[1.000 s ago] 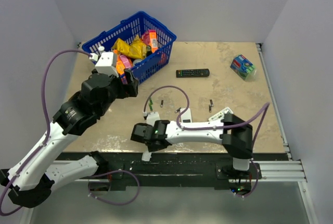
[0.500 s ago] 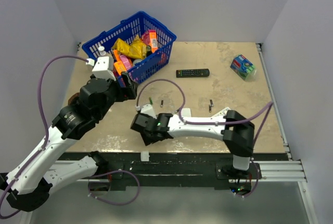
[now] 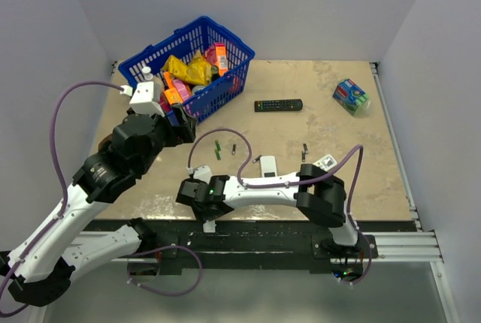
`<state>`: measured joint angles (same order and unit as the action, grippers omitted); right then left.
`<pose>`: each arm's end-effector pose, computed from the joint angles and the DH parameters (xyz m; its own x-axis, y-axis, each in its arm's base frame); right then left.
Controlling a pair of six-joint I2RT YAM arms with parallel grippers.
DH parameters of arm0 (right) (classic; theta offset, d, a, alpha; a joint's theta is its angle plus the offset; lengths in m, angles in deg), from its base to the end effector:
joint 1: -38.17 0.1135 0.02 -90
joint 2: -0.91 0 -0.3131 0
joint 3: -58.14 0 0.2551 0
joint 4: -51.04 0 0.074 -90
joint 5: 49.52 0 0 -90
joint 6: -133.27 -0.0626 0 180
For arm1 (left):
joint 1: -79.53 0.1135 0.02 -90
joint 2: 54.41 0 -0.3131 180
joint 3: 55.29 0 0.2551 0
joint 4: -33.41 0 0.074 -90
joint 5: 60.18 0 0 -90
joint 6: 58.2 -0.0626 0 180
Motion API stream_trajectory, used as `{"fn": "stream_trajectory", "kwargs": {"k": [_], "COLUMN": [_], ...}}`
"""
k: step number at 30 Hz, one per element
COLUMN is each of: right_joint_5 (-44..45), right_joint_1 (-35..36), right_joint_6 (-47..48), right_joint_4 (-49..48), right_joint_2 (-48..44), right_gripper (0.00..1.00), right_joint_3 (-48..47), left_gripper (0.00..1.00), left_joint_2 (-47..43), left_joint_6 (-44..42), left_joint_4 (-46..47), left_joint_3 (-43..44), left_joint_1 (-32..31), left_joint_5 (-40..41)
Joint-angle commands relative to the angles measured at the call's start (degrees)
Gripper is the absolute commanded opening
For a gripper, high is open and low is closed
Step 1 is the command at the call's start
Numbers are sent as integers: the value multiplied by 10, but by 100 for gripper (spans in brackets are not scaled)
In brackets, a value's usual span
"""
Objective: Load the batteries into the remote control
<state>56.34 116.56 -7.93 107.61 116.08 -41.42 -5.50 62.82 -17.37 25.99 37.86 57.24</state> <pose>0.1053 0.4275 0.2004 -0.8413 -0.3696 -0.3945 -0.4306 0.8994 0.0755 0.1332 -0.0799 0.4451 -0.3381 -0.3115 -0.8881 0.1045 0.9254 -0.3643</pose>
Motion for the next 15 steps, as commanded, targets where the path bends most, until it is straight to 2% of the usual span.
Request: {"fn": "stream_trajectory", "kwargs": {"k": [1,7,15], "right_joint_5": [-1,14,63], "right_joint_1": [19,29,39], "right_joint_6": [-44,-85,-139], "right_joint_4": [10,18,48], "right_joint_2": [16,42,64], "right_gripper": [65,65,60], "right_joint_3": [-38,-54,-65], "left_gripper": [89,90,90], "left_joint_2": [-11,-20,-27], "left_joint_6": [-7,-25,-31], "left_joint_4": [14,24,32], "left_joint_3": [3,-8,-18], "left_joint_1": [-1,-3,-24], "left_joint_5": [3,-4,-1]}}
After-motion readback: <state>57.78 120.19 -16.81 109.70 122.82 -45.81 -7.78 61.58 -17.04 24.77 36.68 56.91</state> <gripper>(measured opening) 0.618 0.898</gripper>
